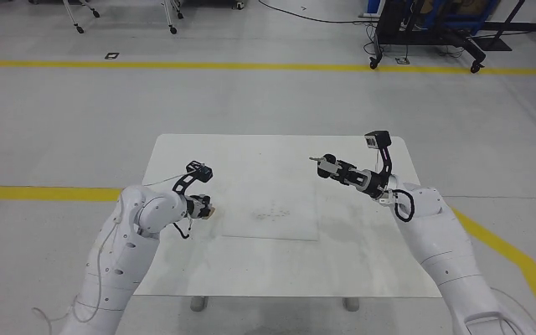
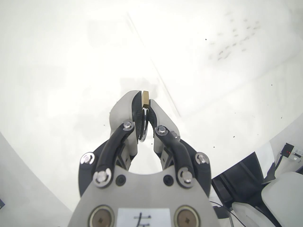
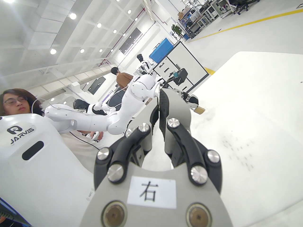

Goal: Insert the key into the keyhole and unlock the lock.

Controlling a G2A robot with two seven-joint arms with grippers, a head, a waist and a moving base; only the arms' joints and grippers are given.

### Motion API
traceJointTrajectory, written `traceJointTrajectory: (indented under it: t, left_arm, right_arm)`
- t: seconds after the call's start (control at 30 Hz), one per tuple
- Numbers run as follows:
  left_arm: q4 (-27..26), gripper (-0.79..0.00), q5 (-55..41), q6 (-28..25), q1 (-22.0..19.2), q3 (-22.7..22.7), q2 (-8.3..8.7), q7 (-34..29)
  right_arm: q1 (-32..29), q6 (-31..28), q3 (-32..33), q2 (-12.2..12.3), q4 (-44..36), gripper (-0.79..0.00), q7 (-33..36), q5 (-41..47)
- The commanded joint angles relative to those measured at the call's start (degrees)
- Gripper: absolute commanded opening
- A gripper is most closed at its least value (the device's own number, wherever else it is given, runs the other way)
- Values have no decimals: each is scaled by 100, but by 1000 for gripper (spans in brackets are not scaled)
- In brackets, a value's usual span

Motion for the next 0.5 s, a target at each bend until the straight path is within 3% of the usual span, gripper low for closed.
traceJointTrajectory:
  t: [0.0,0.47]
  left_arm:
    - [108,-785,-34,1,-82,119,-15,-16]
    - [549,-785,-174,110,-431,483,-40,-221]
  right_arm:
    - [0,0,0,0,0,-785,0,0]
    - [0,0,0,0,0,-785,0,0]
